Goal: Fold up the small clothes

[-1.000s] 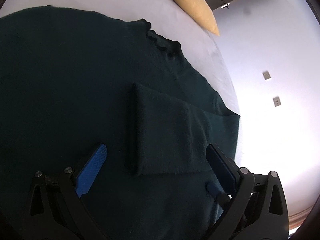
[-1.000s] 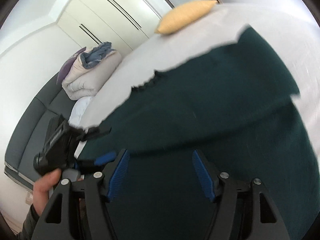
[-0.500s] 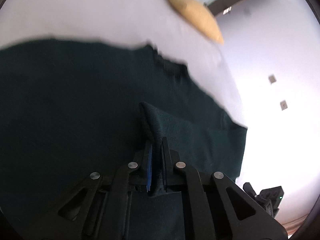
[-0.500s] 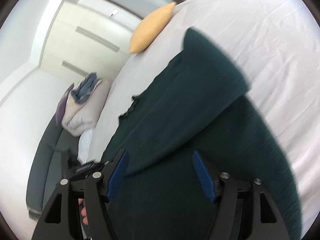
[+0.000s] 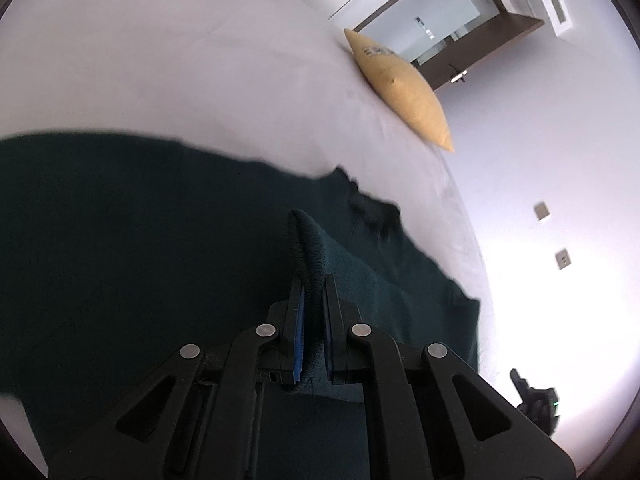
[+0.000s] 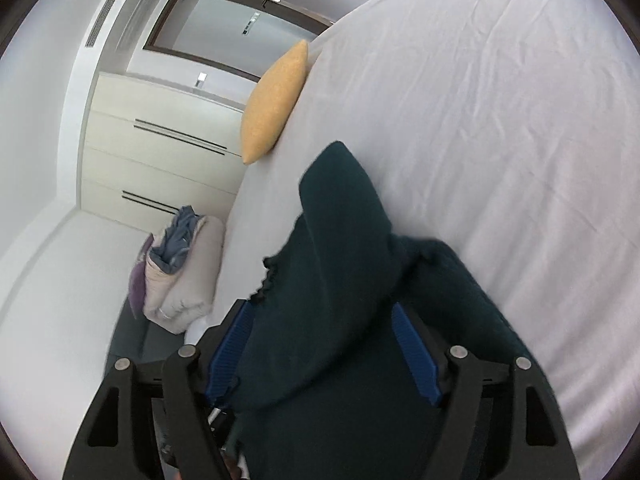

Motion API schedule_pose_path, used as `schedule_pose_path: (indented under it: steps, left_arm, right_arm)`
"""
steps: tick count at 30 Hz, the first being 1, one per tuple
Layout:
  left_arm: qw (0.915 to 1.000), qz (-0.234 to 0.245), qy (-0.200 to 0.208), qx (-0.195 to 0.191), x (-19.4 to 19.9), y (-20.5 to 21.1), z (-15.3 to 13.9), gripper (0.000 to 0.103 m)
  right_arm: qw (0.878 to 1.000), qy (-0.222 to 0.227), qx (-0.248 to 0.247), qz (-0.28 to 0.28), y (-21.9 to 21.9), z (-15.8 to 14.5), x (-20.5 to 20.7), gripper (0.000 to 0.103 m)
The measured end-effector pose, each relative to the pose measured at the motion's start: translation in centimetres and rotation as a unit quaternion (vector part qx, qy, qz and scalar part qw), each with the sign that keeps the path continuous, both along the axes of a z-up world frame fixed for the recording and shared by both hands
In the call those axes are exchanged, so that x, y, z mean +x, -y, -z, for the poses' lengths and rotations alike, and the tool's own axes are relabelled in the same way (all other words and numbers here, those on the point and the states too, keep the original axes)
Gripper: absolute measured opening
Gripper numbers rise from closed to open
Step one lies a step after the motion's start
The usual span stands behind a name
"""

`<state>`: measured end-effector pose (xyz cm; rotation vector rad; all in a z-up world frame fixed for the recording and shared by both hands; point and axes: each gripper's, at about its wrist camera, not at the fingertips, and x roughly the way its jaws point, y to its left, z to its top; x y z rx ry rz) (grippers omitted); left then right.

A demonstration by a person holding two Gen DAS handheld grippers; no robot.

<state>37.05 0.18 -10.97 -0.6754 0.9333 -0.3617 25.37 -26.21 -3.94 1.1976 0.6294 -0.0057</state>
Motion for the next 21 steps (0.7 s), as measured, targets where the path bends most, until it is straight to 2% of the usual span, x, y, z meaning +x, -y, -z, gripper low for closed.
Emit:
schedule_pose_path:
  steps: [3,8,13,15,18,21]
  left_arm:
    - [0.9998,0.004,0.017,-0.009,1.9,-0.6,-1.6,0.006]
    - [0.9981,0.030,0.007,-0.053,2.7,-0.3,-2.9,0.006]
    - [0.9968,0.039,0.007,-0.069,2.6,0.9,-4.3,0.006]
    - [0.9968,0.042,0.012,-0.067,2.5,1.3,-5.1,0.006]
    - [0.9973,0.036,0.008,-0.064,2.6,1.3,-4.7,0.006]
    - [0.9977,0.023,-0.011,-0.063,2.2,0.3,-3.1,0.006]
  right_arm:
    - [0.999,0.000,0.040,0.018,1.2,0.7,0.7,0.076]
    - [0.996,-0.001,0.084,0.004,1.2,1.5,1.7,0.076]
    - [0.995,-0.049,0.083,-0.038,-0.6,1.6,3.1,0.076]
    - [0.994,-0.052,0.085,-0.045,-1.0,1.7,3.9,0.076]
    - [0.996,-0.046,0.070,-0.034,-0.5,1.9,4.9,0.076]
    - [0.997,-0.025,0.070,0.007,1.3,1.8,4.7,0.075]
